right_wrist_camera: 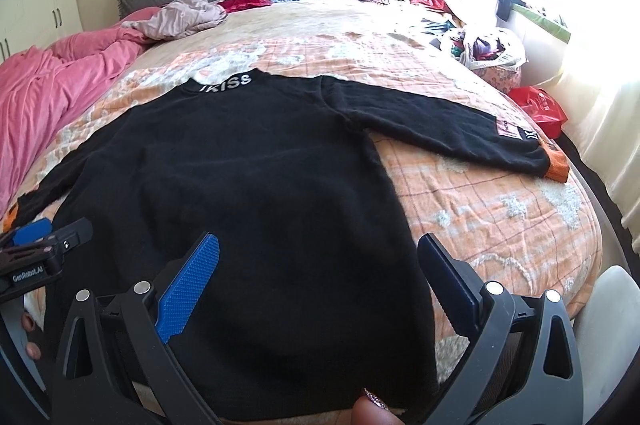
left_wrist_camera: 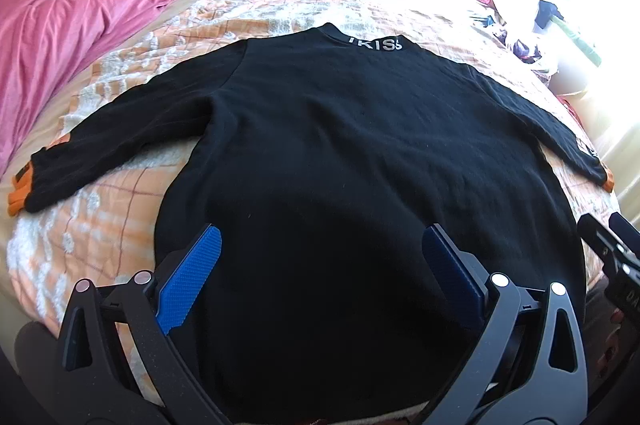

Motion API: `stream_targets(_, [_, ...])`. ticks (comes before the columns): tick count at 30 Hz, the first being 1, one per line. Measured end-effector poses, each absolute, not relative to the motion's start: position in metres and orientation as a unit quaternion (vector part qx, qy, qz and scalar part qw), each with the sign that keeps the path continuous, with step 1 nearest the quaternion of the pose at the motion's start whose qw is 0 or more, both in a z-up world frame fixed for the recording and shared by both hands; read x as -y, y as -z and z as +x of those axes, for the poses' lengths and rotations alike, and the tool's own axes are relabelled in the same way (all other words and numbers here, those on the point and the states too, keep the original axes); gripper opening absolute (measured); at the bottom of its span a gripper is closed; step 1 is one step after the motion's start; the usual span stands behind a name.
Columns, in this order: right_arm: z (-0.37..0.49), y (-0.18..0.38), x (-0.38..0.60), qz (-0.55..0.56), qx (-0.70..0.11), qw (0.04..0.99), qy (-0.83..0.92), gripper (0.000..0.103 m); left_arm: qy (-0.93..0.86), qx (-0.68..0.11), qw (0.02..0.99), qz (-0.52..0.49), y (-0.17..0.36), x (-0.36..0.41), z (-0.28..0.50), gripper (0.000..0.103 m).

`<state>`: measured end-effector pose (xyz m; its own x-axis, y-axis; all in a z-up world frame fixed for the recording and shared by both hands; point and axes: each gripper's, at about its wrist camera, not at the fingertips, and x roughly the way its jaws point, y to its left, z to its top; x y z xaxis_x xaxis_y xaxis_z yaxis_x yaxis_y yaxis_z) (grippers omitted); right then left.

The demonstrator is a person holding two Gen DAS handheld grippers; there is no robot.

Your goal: Fold small clothes

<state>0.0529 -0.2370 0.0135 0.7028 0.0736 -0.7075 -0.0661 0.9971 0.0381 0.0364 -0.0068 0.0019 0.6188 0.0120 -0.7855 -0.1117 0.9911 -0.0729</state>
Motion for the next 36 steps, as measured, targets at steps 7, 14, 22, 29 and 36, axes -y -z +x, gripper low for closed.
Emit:
stream_targets(7, [0.073, -0.019, 0.246, 0.018, -0.379, 0.925, -0.026, 0.099, -0.036, -0.435, 0.898, -0.056, -0.002, 0.007, 0.056, 0.095])
stream_targets(14, [0.098, -0.023, 0.258, 0.036, -0.382, 0.923, -0.015, 0.099, -0.033, -0.434, 0.899, -0.056, -0.009, 0.013, 0.081, 0.095])
stream_targets(22, [0.13, -0.025, 0.291, 0.07, -0.378, 0.922, 0.037, 0.099, -0.03, -0.429, 0.901, -0.054, -0.016, 0.02, 0.114, 0.095])
stream_targets(29, [0.151, -0.024, 0.32, 0.102, -0.378, 0.917, 0.076, 0.099, -0.02, -0.433, 0.9, -0.045, -0.016, 0.032, 0.142, 0.095])
stream_targets(36, [0.176, -0.016, 0.357, 0.153, -0.39, 0.899, 0.129, 0.099, -0.008, -0.439, 0.898, -0.032, -0.016, 0.048, 0.167, 0.095])
